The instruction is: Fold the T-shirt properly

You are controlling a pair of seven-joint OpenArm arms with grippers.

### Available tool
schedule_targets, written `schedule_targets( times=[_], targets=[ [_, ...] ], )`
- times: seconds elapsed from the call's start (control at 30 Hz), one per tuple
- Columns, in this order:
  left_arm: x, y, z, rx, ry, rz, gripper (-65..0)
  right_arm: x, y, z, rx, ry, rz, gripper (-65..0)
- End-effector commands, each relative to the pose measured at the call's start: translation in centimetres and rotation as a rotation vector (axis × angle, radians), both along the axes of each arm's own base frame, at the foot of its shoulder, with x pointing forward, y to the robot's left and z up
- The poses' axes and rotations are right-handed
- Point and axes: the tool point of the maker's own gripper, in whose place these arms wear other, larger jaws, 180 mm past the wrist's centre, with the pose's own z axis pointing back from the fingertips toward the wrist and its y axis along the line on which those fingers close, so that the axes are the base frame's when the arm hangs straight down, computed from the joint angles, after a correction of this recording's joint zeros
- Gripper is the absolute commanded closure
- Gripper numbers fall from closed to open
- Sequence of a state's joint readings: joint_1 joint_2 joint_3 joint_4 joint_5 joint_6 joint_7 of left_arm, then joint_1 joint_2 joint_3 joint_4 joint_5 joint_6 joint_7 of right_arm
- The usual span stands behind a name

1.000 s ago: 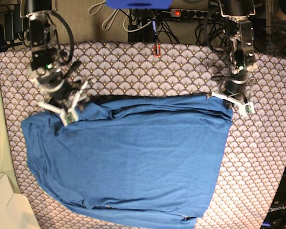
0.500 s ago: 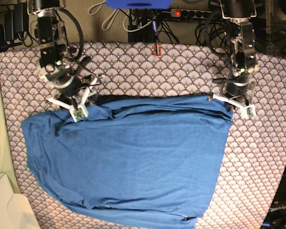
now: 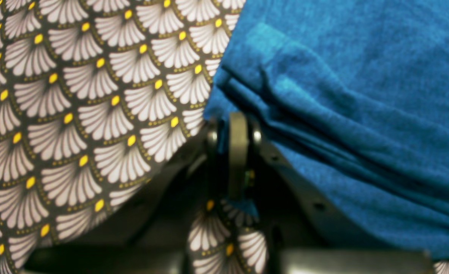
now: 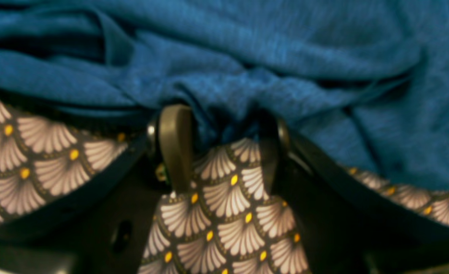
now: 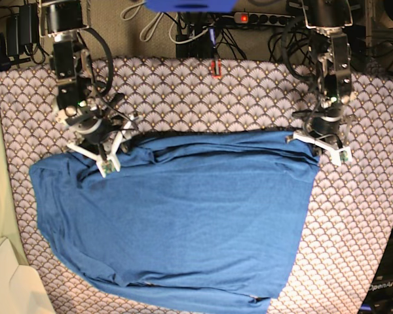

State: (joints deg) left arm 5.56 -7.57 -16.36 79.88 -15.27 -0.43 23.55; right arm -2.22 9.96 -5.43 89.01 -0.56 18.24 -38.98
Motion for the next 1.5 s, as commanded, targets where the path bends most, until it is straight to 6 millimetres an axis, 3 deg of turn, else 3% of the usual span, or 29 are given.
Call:
schedule_targets(
  times=[0.0, 0.23, 0.33, 0.4, 0.43, 0.57, 0.73, 0.87, 1.03, 1.27, 1.47],
  targets=[
    [1.0, 0.3, 1.6, 0.016, -0.055, -0.003, -3.5, 1.0, -0.1, 0.9, 0.007, -0.037, 0.001, -28.9],
    [1.1, 0.4, 1.7, 0.019, -0.056, -0.003, -3.5, 0.8, 0.2, 0.3, 0.026, -0.049, 0.006, -26.9],
    [1.5, 0.4, 1.9, 0.021, -0.063, -0.003, -3.5, 0.2, 0.2, 0.0, 0.025, -0.04, 0.008, -14.8],
    [1.5, 0.4, 1.8, 0.02, -0.06, -0.003, -3.5, -0.1, 0.1, -0.1, 0.021, -0.032, 0.008, -2.5],
    [1.5, 0.5, 1.8, 0.021, -0.059, -0.003, -3.5, -0.5, 0.0, -0.5, 0.02, -0.023, 0.007, 0.0],
    [1.8, 0.4, 2.0, 0.022, -0.064, -0.004, -3.5, -1.3, 0.0, -0.9, 0.02, -0.009, 0.006, 0.0],
    [1.8, 0.4, 2.7, 0.022, -0.084, -0.004, -3.5, -1.8, 0.3, 1.8, 0.017, -0.082, 0.026, 0.0],
    [1.1, -0.1, 2.0, 0.001, -0.006, -0.022, -3.5, -2.6, 0.5, 3.4, 0.011, -0.117, 0.044, 0.0],
    [0.8, -0.3, 2.0, 0.001, 0.017, -0.032, -3.5, -3.6, 0.6, 3.0, 0.013, -0.101, 0.046, 0.0],
    [-0.4, 1.3, 2.0, 0.047, 0.04, -0.039, -0.4, -5.3, 0.6, 1.9, 0.014, -0.06, 0.047, 0.0],
    [-1.6, 1.4, 2.2, 0.065, 0.042, -0.051, -0.6, -5.4, 0.6, 1.8, 0.014, -0.058, 0.047, 0.0]
  ],
)
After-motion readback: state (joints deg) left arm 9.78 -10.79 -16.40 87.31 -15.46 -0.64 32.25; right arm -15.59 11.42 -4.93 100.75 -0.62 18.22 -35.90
